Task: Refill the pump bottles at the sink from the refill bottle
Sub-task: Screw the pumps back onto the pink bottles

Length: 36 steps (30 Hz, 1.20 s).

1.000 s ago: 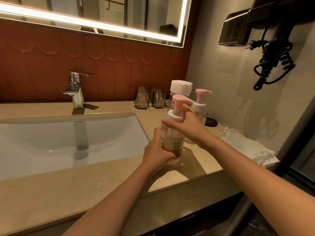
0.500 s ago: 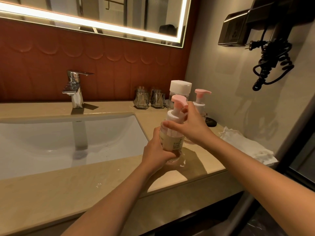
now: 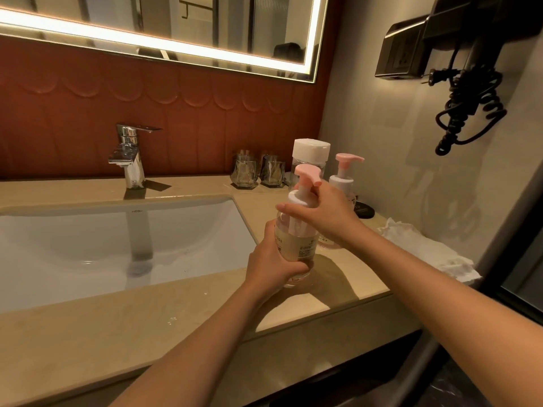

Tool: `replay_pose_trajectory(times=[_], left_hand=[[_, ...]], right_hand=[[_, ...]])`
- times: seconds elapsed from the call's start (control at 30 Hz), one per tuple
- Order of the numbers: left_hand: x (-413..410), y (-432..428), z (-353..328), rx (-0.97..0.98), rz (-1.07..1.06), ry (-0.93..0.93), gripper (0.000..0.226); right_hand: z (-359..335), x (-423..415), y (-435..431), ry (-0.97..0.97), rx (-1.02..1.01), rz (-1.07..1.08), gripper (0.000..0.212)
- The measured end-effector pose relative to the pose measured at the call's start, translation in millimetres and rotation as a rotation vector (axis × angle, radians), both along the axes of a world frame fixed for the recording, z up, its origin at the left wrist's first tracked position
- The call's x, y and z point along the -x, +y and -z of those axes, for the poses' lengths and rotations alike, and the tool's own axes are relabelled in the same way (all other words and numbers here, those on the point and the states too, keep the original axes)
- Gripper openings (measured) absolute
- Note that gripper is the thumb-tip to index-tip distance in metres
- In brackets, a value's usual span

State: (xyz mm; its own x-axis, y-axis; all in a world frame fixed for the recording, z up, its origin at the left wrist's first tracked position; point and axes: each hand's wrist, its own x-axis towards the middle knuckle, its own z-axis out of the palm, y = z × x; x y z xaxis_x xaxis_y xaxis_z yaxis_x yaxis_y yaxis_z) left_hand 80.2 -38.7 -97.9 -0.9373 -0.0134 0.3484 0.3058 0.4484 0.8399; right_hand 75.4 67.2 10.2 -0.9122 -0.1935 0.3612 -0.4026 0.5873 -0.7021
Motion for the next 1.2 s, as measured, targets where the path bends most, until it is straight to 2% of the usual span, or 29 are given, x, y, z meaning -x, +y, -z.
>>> replay_pose_trajectory(times=[0.13, 0.23, 0.33, 0.43, 0.6, 0.73, 0.8, 0.9, 1.0, 1.07, 1.13, 1.2], left_hand=[[1.4, -0.6, 0.4, -0.002, 0.005, 0.001, 0.085], [0.5, -1.2, -0.2, -0.005, 0.004, -0.004, 0.085], [-0.3, -1.9, -0.6, -0.001, 0.007, 0.000, 0.084], [-0.2, -1.0, -0.4, 0.003, 0.011, 0.000, 0.081], [1.5, -1.1, 0.5, 0.003, 0.015, 0.002, 0.085], [2.4, 0.6, 1.9, -0.008, -0.004, 0.002, 0.086], [2.3, 1.5, 1.9, -0.013, -0.012, 0.001, 0.086], [2.1, 1.0, 1.5, -0.008, -0.001, 0.002, 0.087], [1.3, -1.4, 1.1, -0.014, 0.021, -0.010, 0.084], [0.3, -1.9, 1.2, -0.020, 0.047, -0.013, 0.079], [0.7, -2.1, 1.9, -0.019, 0.055, -0.012, 0.076], [2.2, -2.1, 2.9, -0.017, 0.048, -0.008, 0.077]], right_hand=[[-5.7, -2.0, 0.2, -0.181, 0.118, -0.153, 0.042], [-4.9, 1.3, -3.6, -0.205, 0.172, -0.130, 0.024], [-7.6, 7.6, -9.2, -0.265, 0.221, -0.075, 0.018], [-15.7, 11.5, -12.9, -0.310, 0.196, -0.091, 0.005], [-15.8, 13.1, -19.6, -0.333, 0.245, -0.009, 0.006], [-3.9, 9.4, -31.7, -0.204, 0.361, 0.217, 0.003], [-1.3, 6.2, -33.6, -0.167, 0.375, 0.268, 0.009], [-5.7, 0.7, -25.7, -0.258, 0.326, 0.137, 0.022], [-8.7, 2.1, -8.0, -0.320, 0.203, -0.079, 0.068], [-11.1, 4.7, 1.1, -0.327, 0.137, -0.213, 0.079], [-11.1, 8.8, 6.0, -0.342, 0.097, -0.280, 0.065], [-7.2, 10.3, 3.9, -0.317, 0.145, -0.259, 0.040]])
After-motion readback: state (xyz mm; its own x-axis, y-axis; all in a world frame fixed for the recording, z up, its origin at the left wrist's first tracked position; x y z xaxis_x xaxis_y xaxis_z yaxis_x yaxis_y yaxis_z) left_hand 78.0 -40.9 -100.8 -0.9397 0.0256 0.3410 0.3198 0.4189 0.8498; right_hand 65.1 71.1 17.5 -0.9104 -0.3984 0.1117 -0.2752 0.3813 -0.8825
